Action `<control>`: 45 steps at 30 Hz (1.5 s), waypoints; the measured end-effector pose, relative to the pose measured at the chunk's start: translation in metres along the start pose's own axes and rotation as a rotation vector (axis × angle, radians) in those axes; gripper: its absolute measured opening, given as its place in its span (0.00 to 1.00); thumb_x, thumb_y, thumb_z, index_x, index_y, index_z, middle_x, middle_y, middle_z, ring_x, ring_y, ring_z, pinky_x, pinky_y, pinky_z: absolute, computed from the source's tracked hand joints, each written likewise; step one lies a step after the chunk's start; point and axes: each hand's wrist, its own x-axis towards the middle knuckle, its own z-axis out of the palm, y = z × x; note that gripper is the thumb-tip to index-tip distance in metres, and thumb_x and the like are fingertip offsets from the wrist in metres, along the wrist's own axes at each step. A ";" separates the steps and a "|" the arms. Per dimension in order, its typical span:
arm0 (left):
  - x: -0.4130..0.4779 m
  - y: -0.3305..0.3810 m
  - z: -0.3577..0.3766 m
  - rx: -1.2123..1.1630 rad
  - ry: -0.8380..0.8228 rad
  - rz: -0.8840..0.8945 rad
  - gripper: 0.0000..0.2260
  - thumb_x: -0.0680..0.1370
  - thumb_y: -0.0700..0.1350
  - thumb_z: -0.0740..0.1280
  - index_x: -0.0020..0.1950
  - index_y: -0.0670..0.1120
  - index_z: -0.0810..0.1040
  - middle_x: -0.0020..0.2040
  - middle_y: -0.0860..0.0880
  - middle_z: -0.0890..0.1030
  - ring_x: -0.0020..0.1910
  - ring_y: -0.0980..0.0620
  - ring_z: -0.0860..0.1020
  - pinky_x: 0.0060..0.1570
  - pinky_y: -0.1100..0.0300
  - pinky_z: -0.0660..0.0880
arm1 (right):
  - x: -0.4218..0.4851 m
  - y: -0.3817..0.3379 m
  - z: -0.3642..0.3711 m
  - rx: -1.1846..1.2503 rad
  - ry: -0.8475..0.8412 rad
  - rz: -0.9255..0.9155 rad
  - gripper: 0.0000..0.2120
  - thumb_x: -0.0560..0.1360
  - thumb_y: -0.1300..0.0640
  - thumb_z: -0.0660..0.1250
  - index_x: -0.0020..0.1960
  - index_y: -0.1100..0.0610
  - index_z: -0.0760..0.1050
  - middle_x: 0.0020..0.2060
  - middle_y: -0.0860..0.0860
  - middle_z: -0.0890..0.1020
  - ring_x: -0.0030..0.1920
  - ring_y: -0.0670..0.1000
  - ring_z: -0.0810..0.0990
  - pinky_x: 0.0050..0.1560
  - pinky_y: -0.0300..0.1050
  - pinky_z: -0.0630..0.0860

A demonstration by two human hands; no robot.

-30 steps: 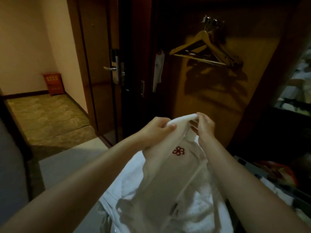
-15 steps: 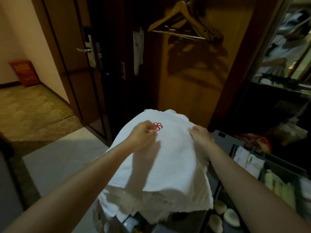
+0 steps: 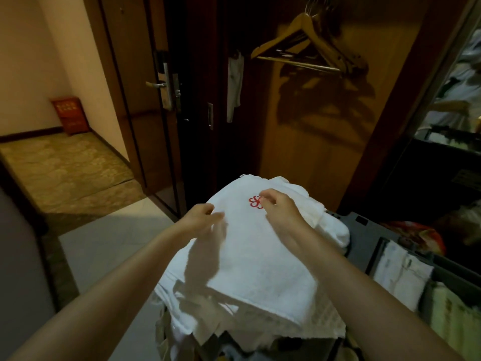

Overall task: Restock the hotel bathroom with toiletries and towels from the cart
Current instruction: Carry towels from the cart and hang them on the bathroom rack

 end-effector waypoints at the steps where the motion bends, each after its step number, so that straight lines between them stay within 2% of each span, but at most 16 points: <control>1: -0.006 0.010 0.001 -0.082 -0.022 0.078 0.11 0.80 0.45 0.61 0.40 0.43 0.70 0.34 0.48 0.68 0.31 0.54 0.68 0.27 0.67 0.64 | 0.001 -0.006 0.000 0.099 -0.062 0.000 0.13 0.79 0.58 0.58 0.61 0.56 0.75 0.43 0.48 0.80 0.44 0.46 0.78 0.47 0.41 0.77; 3: -0.015 0.034 0.008 -0.132 -0.094 0.217 0.10 0.80 0.45 0.60 0.45 0.39 0.72 0.37 0.49 0.70 0.34 0.55 0.69 0.29 0.70 0.65 | 0.003 -0.019 -0.007 0.236 -0.189 0.030 0.14 0.81 0.58 0.56 0.64 0.55 0.72 0.41 0.51 0.78 0.37 0.47 0.77 0.37 0.38 0.74; 4: -0.019 0.046 0.015 -0.112 -0.144 0.266 0.10 0.80 0.46 0.60 0.48 0.38 0.73 0.39 0.48 0.71 0.36 0.56 0.70 0.32 0.69 0.67 | 0.006 -0.023 -0.011 0.249 -0.229 0.049 0.15 0.81 0.56 0.55 0.65 0.53 0.72 0.44 0.52 0.78 0.40 0.49 0.77 0.36 0.39 0.74; 7: -0.029 0.074 0.038 -0.037 -0.258 0.349 0.11 0.80 0.48 0.59 0.55 0.43 0.75 0.50 0.50 0.77 0.48 0.56 0.75 0.45 0.64 0.73 | 0.019 -0.025 -0.033 0.131 -0.237 0.095 0.16 0.79 0.46 0.57 0.64 0.47 0.73 0.57 0.48 0.75 0.56 0.48 0.75 0.53 0.43 0.74; 9: -0.035 0.088 0.054 -0.022 -0.318 0.383 0.11 0.81 0.49 0.58 0.57 0.45 0.74 0.57 0.49 0.77 0.55 0.54 0.76 0.54 0.60 0.74 | 0.022 -0.017 -0.053 0.031 -0.290 0.186 0.17 0.72 0.40 0.61 0.58 0.44 0.77 0.59 0.48 0.75 0.58 0.49 0.75 0.60 0.50 0.74; 11: -0.038 0.096 0.072 -0.001 -0.368 0.392 0.10 0.81 0.51 0.57 0.54 0.48 0.75 0.55 0.49 0.77 0.54 0.52 0.76 0.54 0.59 0.76 | 0.018 -0.005 -0.073 -0.048 -0.315 0.242 0.10 0.72 0.45 0.65 0.50 0.45 0.81 0.56 0.50 0.78 0.57 0.51 0.77 0.59 0.52 0.75; 14: -0.044 0.109 0.102 0.010 -0.410 0.387 0.06 0.81 0.51 0.56 0.48 0.54 0.72 0.47 0.54 0.75 0.47 0.57 0.74 0.47 0.65 0.72 | 0.010 0.021 -0.103 0.020 -0.102 0.241 0.05 0.73 0.54 0.67 0.45 0.49 0.82 0.52 0.50 0.81 0.55 0.51 0.79 0.56 0.47 0.76; 16: -0.048 0.118 0.127 0.062 -0.419 0.363 0.14 0.81 0.53 0.55 0.65 0.52 0.70 0.63 0.51 0.73 0.61 0.52 0.71 0.60 0.59 0.69 | -0.001 0.039 -0.123 0.080 0.064 0.266 0.06 0.75 0.58 0.67 0.49 0.53 0.82 0.54 0.51 0.81 0.56 0.53 0.78 0.59 0.50 0.75; 18: -0.054 0.128 0.154 0.094 -0.441 0.315 0.22 0.81 0.54 0.54 0.74 0.51 0.59 0.74 0.51 0.62 0.71 0.49 0.63 0.67 0.54 0.62 | -0.014 0.055 -0.145 0.087 0.187 0.325 0.10 0.75 0.59 0.66 0.55 0.55 0.81 0.56 0.53 0.80 0.58 0.55 0.77 0.62 0.54 0.74; 21: -0.060 0.137 0.190 0.140 -0.490 0.320 0.22 0.81 0.53 0.54 0.74 0.47 0.59 0.72 0.48 0.64 0.68 0.48 0.66 0.62 0.57 0.67 | -0.032 0.081 -0.176 0.084 0.308 0.396 0.10 0.74 0.60 0.67 0.54 0.59 0.81 0.54 0.56 0.81 0.55 0.56 0.79 0.61 0.54 0.75; 25: -0.057 0.136 0.214 0.203 -0.588 0.343 0.12 0.81 0.49 0.57 0.60 0.44 0.69 0.53 0.47 0.71 0.48 0.50 0.72 0.40 0.63 0.74 | -0.055 0.111 -0.199 0.062 0.388 0.523 0.11 0.72 0.61 0.68 0.53 0.63 0.80 0.52 0.60 0.82 0.51 0.59 0.81 0.58 0.55 0.77; 30: -0.060 0.133 0.232 0.071 -0.753 0.225 0.10 0.82 0.45 0.56 0.59 0.43 0.71 0.54 0.48 0.75 0.42 0.53 0.79 0.35 0.63 0.78 | -0.071 0.136 -0.208 -0.068 0.333 0.531 0.15 0.76 0.64 0.61 0.61 0.61 0.77 0.60 0.58 0.77 0.59 0.59 0.76 0.61 0.51 0.73; 32: -0.058 0.133 0.230 0.091 -0.690 0.249 0.09 0.82 0.45 0.56 0.58 0.44 0.71 0.55 0.49 0.75 0.41 0.53 0.80 0.34 0.63 0.78 | -0.070 0.138 -0.205 -0.171 0.273 0.539 0.18 0.77 0.62 0.60 0.66 0.63 0.72 0.64 0.59 0.74 0.62 0.60 0.73 0.62 0.51 0.71; 35: -0.044 0.125 0.206 0.159 -0.420 0.334 0.07 0.81 0.45 0.57 0.55 0.45 0.72 0.54 0.47 0.77 0.42 0.53 0.79 0.34 0.64 0.74 | -0.058 0.133 -0.194 -0.321 0.243 0.499 0.18 0.77 0.60 0.59 0.64 0.67 0.71 0.63 0.65 0.74 0.63 0.65 0.71 0.64 0.57 0.69; 40: -0.018 0.083 0.131 0.500 0.124 0.390 0.10 0.78 0.45 0.63 0.56 0.43 0.74 0.56 0.44 0.76 0.54 0.45 0.74 0.51 0.56 0.71 | -0.018 0.098 -0.148 -0.399 0.176 0.240 0.13 0.79 0.56 0.58 0.59 0.57 0.76 0.59 0.55 0.78 0.60 0.58 0.74 0.60 0.50 0.71; 45: -0.018 0.041 0.074 0.681 0.216 0.134 0.21 0.73 0.57 0.65 0.58 0.44 0.69 0.57 0.44 0.72 0.55 0.44 0.71 0.51 0.50 0.72 | 0.024 0.058 -0.093 -0.210 0.016 0.213 0.18 0.80 0.56 0.56 0.69 0.54 0.68 0.64 0.55 0.73 0.61 0.56 0.73 0.54 0.45 0.70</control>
